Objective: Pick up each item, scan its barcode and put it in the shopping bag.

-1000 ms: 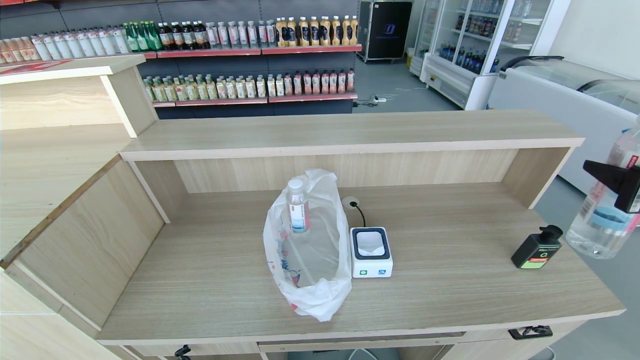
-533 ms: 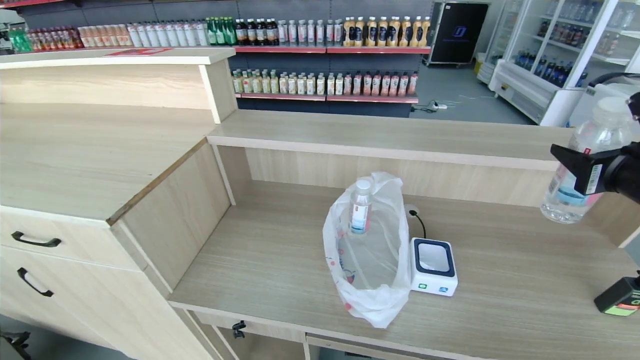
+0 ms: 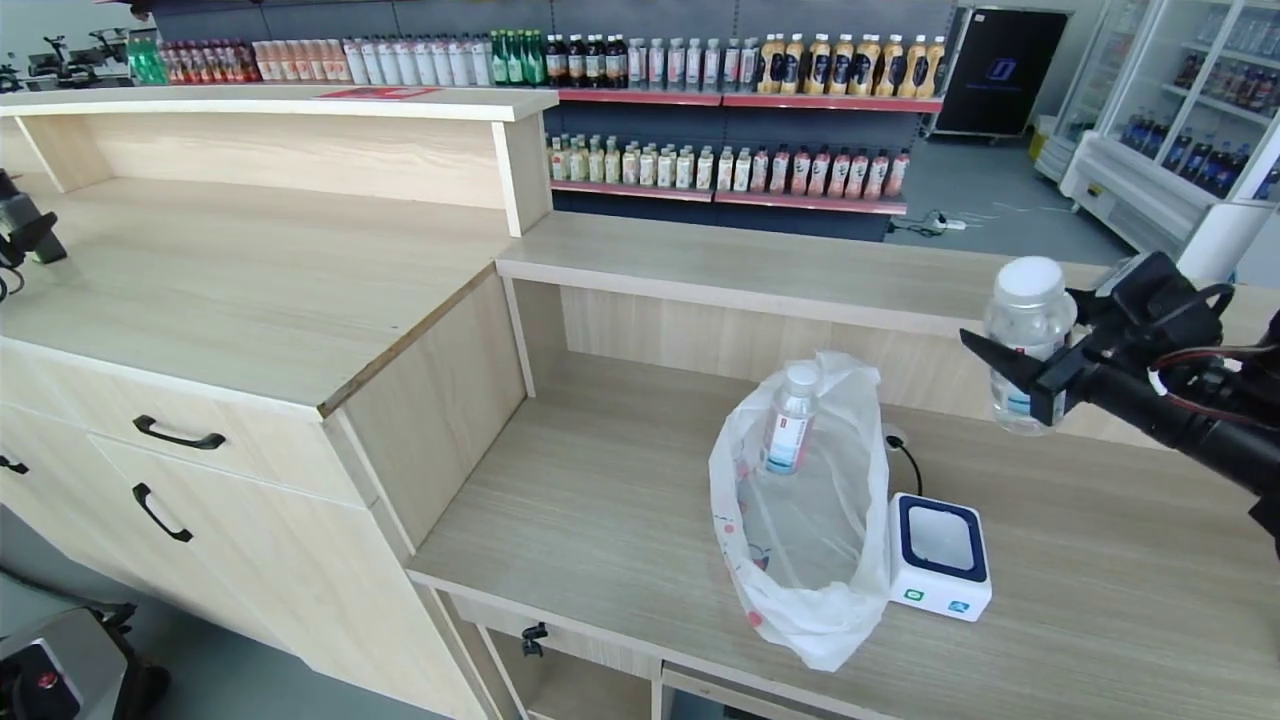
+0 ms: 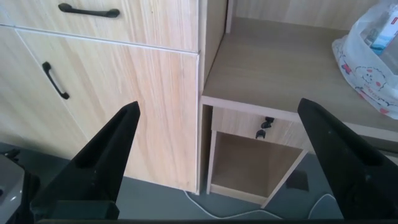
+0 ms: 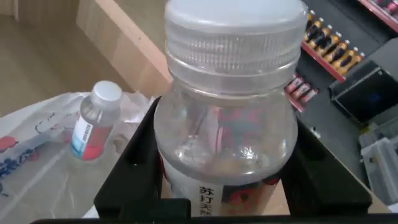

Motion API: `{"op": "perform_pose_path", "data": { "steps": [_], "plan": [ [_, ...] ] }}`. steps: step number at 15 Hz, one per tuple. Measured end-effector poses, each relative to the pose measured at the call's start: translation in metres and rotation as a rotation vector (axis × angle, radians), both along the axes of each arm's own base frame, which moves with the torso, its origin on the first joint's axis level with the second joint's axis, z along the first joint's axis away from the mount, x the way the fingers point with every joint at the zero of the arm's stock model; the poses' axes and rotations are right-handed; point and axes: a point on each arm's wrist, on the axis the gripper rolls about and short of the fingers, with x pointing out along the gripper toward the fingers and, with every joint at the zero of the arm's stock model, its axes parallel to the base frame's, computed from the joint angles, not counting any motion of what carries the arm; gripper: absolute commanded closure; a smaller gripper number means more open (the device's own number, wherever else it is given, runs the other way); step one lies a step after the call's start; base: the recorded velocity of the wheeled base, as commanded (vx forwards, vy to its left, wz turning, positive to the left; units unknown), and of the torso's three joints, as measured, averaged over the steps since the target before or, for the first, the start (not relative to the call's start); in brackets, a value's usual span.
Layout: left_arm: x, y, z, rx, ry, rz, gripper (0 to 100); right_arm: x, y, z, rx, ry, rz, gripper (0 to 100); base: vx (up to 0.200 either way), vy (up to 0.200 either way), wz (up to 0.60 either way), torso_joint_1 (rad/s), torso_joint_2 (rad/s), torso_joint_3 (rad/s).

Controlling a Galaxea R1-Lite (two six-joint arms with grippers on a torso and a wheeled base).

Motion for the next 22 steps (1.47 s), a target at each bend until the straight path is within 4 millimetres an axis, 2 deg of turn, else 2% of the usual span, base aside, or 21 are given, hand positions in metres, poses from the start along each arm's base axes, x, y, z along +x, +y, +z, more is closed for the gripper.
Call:
{"op": "perform_pose_path", "data": {
  "steps": [4, 8, 11, 19, 22],
  "plan": [
    [0.0, 0.0, 0.0, 0.0, 0.0, 0.001, 0, 0.015, -0.019, -0.027, -0.129, 0.011, 0.254, 100, 0.0, 0.0, 0.0, 0.0, 0.0, 0.0],
    [0.0, 0.0, 0.0, 0.0, 0.0, 0.0, 0, 0.028, -0.024, -0.039, -0.197, -0.016, 0.347, 100, 0.0, 0.0, 0.0, 0.0, 0.0, 0.0],
    [0.0, 0.0, 0.0, 0.0, 0.0, 0.0, 0, 0.031, -0.029, -0.053, -0.227, -0.001, 0.436, 100, 0.0, 0.0, 0.0, 0.0, 0.0, 0.0],
    [0.0, 0.0, 0.0, 0.0, 0.0, 0.0, 0, 0.033, -0.044, -0.079, -0.302, 0.051, 0.472, 100, 0.0, 0.0, 0.0, 0.0, 0.0, 0.0],
    [0.0, 0.0, 0.0, 0.0, 0.0, 0.0, 0, 0.034, -0.046, -0.083, -0.312, 0.053, 0.488, 100, 0.0, 0.0, 0.0, 0.0, 0.0, 0.0]
  ]
}}
